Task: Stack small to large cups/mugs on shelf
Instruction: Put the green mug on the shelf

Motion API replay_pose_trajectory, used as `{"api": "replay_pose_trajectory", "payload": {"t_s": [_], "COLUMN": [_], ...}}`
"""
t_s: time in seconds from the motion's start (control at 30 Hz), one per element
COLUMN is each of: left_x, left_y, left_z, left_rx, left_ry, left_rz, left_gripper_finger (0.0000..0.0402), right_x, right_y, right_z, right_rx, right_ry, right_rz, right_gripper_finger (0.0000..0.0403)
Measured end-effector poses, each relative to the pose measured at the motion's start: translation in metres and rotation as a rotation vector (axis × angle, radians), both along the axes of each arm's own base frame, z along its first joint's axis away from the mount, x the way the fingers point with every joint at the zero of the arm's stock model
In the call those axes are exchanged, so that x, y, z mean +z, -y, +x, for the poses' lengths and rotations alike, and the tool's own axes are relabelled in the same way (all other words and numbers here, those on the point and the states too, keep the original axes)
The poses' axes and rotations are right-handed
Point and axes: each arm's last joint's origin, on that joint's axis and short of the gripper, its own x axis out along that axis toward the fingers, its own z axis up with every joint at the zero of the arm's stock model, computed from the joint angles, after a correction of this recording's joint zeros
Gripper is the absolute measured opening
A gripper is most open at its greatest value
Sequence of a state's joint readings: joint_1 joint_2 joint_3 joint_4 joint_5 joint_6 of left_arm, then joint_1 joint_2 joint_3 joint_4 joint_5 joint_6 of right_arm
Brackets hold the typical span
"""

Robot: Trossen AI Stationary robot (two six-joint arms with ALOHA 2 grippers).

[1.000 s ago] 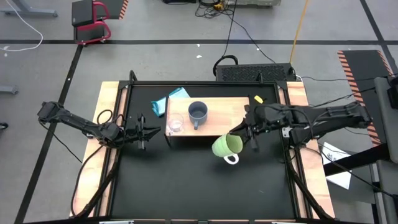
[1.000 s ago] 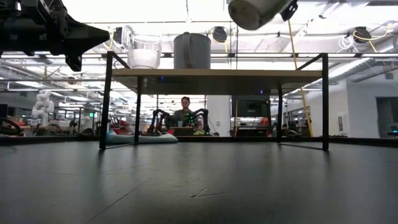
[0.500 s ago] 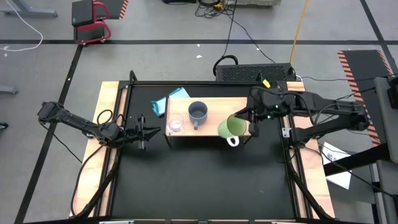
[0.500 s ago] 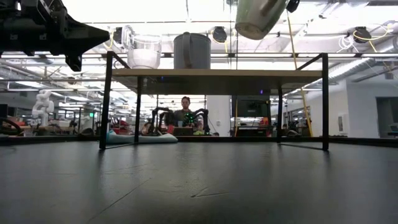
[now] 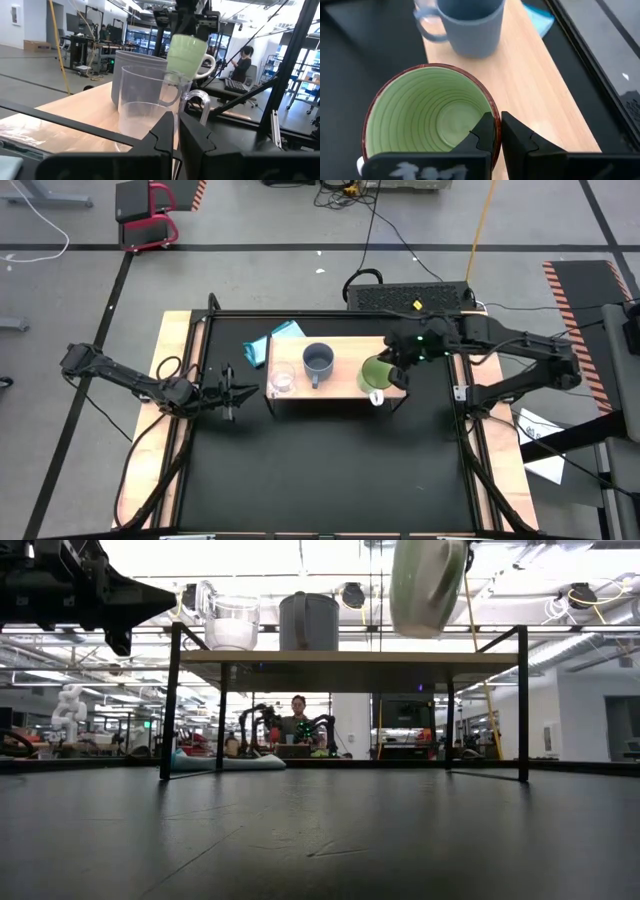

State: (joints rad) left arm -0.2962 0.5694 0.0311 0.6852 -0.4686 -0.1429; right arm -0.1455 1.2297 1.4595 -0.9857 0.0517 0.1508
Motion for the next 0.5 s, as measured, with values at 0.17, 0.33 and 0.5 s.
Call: {"api": "replay_pose_trajectory", "payload": {"t_s": [0.17,0.33,0.5], "left_x": [-0.001,-0.001,-0.001], "left_y": [0.0,0.0,0.0], "left_z": [0.0,0.0,0.0], "left_rx": [0.0,0.0,0.001], "left_ry": [-0.01,-0.01,-0.011], "left_rz": [0.003,0.003,0.01], "left_gripper_finger": [0.0026,0.0026,0.0026], "right_x": [0.0,0.003,0.002], "right_y": [0.008,0.017,0.025], "right_z": [0.011,0.019,0.023], "right_rx": [0.0,-0.008,-0.033], "right_ry": [-0.038,-0.052,-0.094], "right_rz": [-0.016,-0.033,-0.025], "right_gripper_finger": [0.001,0.001,0.001]}}
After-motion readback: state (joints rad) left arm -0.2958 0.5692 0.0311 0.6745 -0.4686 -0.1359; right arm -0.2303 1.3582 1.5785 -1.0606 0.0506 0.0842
